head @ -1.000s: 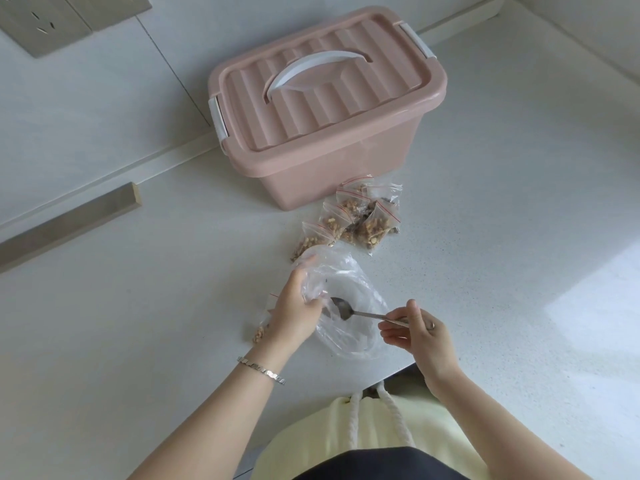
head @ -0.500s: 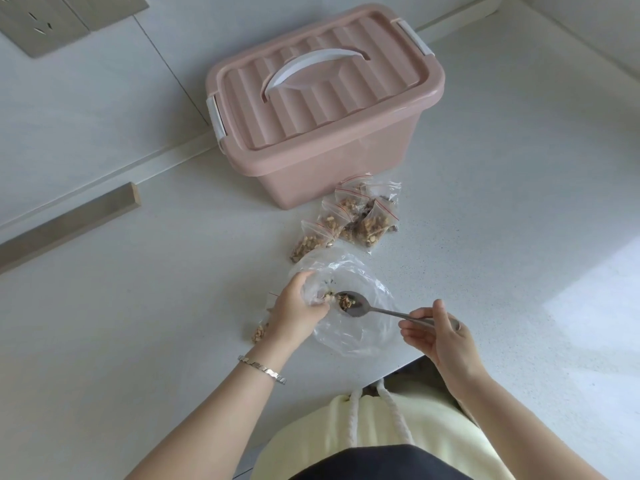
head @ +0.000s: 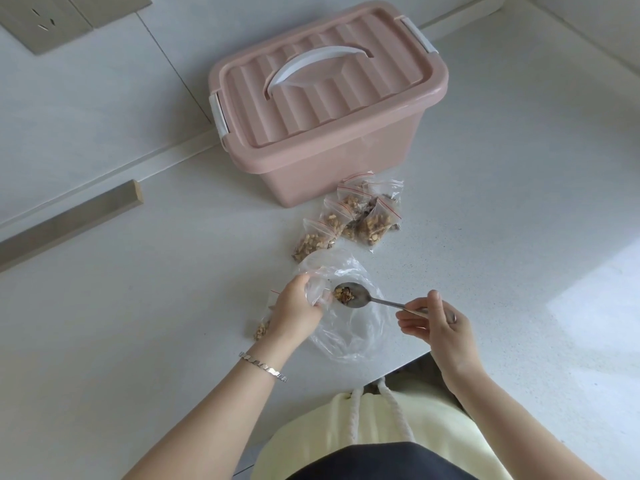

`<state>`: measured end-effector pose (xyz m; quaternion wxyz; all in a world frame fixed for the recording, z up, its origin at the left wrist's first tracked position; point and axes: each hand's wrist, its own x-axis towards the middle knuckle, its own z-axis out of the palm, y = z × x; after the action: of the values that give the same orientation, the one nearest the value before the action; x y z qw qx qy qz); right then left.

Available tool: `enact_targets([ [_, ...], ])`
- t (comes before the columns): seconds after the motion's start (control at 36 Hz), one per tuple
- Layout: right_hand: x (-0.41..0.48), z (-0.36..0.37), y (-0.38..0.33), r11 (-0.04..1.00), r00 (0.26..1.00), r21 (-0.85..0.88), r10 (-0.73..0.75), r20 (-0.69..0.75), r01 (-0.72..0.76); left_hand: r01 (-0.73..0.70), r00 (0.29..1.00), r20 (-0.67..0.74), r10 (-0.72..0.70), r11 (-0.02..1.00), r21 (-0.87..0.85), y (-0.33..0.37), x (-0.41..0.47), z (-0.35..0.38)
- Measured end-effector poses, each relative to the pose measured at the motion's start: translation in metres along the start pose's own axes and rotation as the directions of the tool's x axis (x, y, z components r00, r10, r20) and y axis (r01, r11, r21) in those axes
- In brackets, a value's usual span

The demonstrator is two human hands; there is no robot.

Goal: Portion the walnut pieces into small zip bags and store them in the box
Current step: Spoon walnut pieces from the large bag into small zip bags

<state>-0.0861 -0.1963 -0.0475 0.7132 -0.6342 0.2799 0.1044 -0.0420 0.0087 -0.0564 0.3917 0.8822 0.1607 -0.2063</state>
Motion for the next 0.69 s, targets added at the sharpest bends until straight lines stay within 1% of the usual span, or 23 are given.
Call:
enact_targets([
  [0.17,0.002,0.001,0.002,0.991,0.994,0.071,0.110,0.022,-0.111,0.048,0.999,-0.009,-0.049,0.997,-0.056,0.008,-0.004,0.000],
  [0.31,0.003,-0.005,0.005,0.968,0.980,0.155,0.199,0.024,-0.200,0.082,0.996,0.038,-0.077,0.979,-0.189,0.009,-0.005,-0.001],
  [0.36,0.003,-0.009,0.005,0.962,0.977,0.171,0.210,0.024,-0.211,0.062,0.998,0.034,-0.056,0.976,-0.210,0.007,-0.004,-0.001],
  [0.47,0.003,-0.018,0.003,0.975,0.985,0.151,0.170,-0.030,-0.163,0.065,0.997,-0.027,-0.071,0.983,-0.173,0.002,-0.002,-0.001],
  [0.56,0.005,-0.020,0.000,0.991,0.992,0.088,0.108,-0.068,-0.102,0.062,0.998,-0.010,-0.064,0.989,-0.132,0.002,-0.003,0.000],
  [0.69,0.007,-0.011,0.001,0.999,0.997,-0.002,0.034,-0.065,-0.034,0.015,1.000,-0.013,-0.016,0.999,-0.034,0.001,0.000,0.003],
])
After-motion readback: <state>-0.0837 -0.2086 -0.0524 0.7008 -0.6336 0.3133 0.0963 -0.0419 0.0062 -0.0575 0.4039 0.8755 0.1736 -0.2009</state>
